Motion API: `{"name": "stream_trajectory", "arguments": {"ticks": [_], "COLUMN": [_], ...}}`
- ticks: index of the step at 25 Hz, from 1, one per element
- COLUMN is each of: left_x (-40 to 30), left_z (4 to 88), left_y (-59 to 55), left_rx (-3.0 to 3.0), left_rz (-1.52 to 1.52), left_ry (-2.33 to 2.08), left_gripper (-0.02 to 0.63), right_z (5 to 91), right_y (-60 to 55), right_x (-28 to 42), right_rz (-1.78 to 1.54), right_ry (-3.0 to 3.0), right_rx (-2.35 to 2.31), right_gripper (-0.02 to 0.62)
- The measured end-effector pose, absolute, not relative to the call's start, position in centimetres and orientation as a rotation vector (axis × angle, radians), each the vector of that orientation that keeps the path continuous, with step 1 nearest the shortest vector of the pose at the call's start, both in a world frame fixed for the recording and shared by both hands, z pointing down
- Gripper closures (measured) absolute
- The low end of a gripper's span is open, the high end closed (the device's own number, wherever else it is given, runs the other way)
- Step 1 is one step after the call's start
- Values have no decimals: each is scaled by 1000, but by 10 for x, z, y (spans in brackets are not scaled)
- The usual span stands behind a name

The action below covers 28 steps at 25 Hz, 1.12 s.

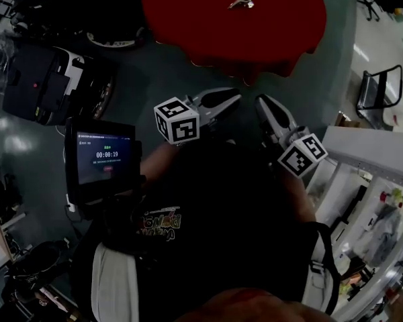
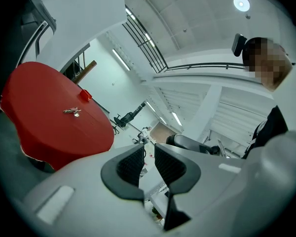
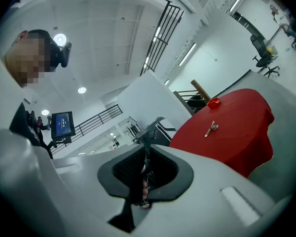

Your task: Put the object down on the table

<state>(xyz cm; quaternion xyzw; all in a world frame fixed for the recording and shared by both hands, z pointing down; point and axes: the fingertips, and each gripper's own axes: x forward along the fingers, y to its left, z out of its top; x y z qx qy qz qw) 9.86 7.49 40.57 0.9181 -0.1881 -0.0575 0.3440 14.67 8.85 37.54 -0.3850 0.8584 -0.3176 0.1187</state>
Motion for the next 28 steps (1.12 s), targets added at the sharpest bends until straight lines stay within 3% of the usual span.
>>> {"name": "stream_trajectory", "arguments": {"ticks": [8, 28], "left_x": [110, 115], "left_z": [401, 400], "left_y": [84, 85], "left_rx": [2406, 2417], "left_rz": [-142, -126], "left_ry": [-493, -487], "left_gripper": [531, 531], "right_z": [373, 373], "right_y": [96, 98], "right_x": [157, 162], "right_rz": [-925, -932], "right_ry": [2510, 2500], "right_rx": [-1112, -1103], "right_gripper": [591, 591]}}
